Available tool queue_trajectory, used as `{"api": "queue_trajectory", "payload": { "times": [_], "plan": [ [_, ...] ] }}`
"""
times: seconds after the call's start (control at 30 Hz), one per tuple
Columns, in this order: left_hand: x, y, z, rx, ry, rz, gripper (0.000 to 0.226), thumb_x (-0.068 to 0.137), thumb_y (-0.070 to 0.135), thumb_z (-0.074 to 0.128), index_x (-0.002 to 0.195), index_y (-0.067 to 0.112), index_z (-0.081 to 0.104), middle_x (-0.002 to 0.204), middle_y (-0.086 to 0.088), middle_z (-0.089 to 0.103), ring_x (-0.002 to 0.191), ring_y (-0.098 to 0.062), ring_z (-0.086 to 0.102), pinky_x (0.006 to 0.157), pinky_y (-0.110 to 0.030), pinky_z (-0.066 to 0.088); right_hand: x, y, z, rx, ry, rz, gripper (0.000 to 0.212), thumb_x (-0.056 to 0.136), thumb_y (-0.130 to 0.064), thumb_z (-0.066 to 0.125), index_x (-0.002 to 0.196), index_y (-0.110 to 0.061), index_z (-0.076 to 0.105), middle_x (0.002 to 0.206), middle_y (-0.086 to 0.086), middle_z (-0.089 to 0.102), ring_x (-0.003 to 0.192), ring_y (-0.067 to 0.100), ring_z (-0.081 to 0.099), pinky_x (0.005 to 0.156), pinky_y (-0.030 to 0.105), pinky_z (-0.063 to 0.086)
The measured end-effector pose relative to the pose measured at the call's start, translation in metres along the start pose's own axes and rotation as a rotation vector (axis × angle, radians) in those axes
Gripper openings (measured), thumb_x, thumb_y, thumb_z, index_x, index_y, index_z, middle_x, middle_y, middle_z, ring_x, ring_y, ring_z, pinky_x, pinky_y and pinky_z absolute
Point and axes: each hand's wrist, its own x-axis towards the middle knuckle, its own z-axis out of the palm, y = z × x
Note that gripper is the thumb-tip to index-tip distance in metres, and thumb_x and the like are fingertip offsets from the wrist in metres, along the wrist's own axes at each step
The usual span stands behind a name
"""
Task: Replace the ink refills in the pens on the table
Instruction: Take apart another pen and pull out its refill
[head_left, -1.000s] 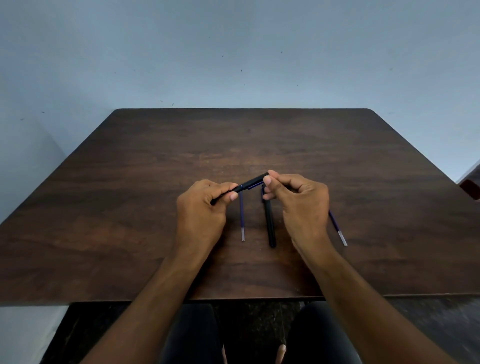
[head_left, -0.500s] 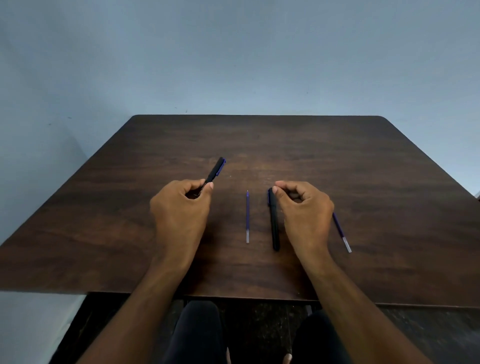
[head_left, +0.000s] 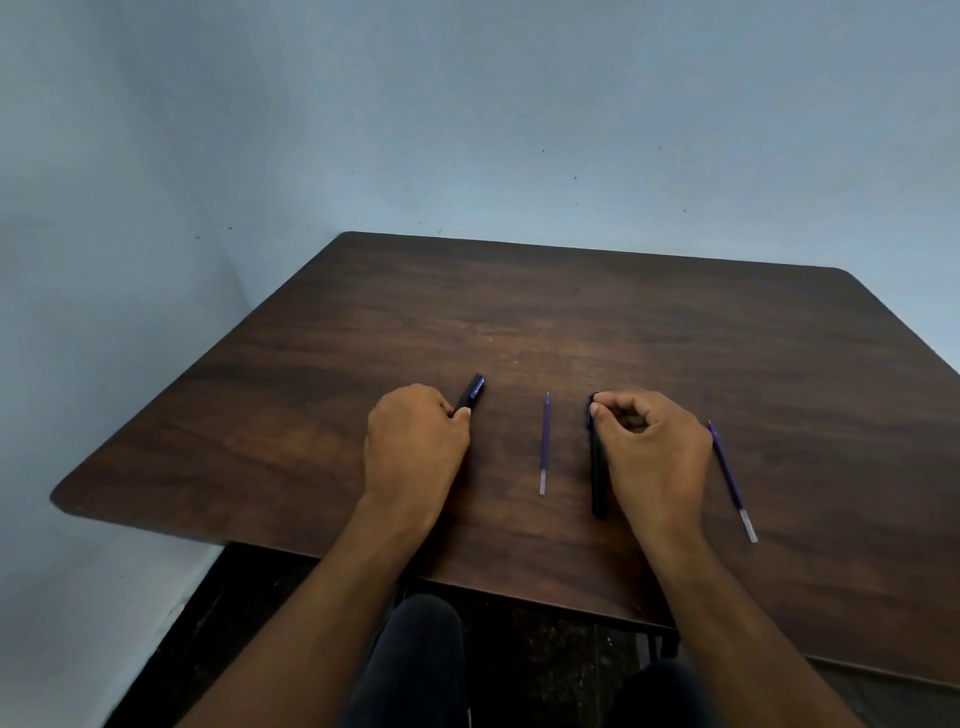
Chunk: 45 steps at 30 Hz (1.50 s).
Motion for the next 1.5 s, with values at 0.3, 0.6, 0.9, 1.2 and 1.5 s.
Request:
{"api": "queue_trajectory", "payload": {
  "times": [0.3, 0.6, 0.9, 1.2, 1.5],
  "plan": [
    [-0.004, 0.006, -0.001, 0.107, -0.042, 0.073, 0.033, 0.083, 0.051, 0.070, 0.086, 0.018, 0.070, 0.081, -0.005, 0.069, 0.080, -0.025, 0.068, 0.072, -0.036, 0.057, -0.003, -0.002, -0.001, -0.041, -0.010, 0.015, 0.009, 0.087, -0.012, 0.077, 0.094, -0.016, 0.080, 0.084, -0.011, 0.071, 0.078, -0.003, 0.065, 0.069, -0.001, 0.043],
    [-0.002, 0.003, 0.002, 0.076, -0.065, 0.036, 0.040, 0.078, 0.059, 0.072, 0.082, 0.019, 0.068, 0.065, 0.004, 0.061, 0.059, -0.008, 0.056, 0.052, -0.024, 0.043, -0.003, -0.002, -0.001, -0.106, -0.011, 0.062, 0.007, 0.088, -0.012, 0.073, 0.085, -0.017, 0.077, 0.081, -0.005, 0.071, 0.074, 0.005, 0.065, 0.071, 0.008, 0.046],
    [0.004, -0.001, 0.002, -0.041, -0.025, 0.064, 0.040, 0.079, 0.061, 0.070, 0.079, 0.021, 0.070, 0.071, 0.005, 0.067, 0.067, -0.010, 0.064, 0.064, -0.031, 0.057, 0.000, -0.007, 0.005, -0.482, -0.144, 0.169, 0.039, 0.092, -0.040, 0.069, 0.066, -0.011, 0.069, 0.059, 0.000, 0.063, 0.051, 0.005, 0.049, 0.047, 0.015, 0.026],
    [0.002, 0.025, 0.014, -0.581, -0.058, 0.223, 0.008, 0.089, 0.030, 0.070, 0.095, 0.032, 0.074, 0.080, 0.020, 0.071, 0.079, 0.011, 0.064, 0.068, -0.006, 0.048, 0.008, -0.016, 0.001, -0.462, -0.179, 0.258, 0.039, 0.094, -0.037, 0.065, 0.060, -0.018, 0.061, 0.053, -0.006, 0.059, 0.049, 0.002, 0.053, 0.045, 0.014, 0.027],
    [0.007, 0.067, 0.035, -1.058, -0.450, 0.005, 0.012, 0.081, 0.028, 0.080, 0.089, 0.018, 0.078, 0.074, -0.001, 0.076, 0.066, -0.008, 0.067, 0.065, -0.021, 0.056, 0.000, -0.008, -0.008, 0.013, -0.112, 0.132, 0.014, 0.087, -0.030, 0.079, 0.079, -0.029, 0.068, 0.058, -0.006, 0.069, 0.044, 0.004, 0.065, 0.043, 0.013, 0.048]
  ]
}}
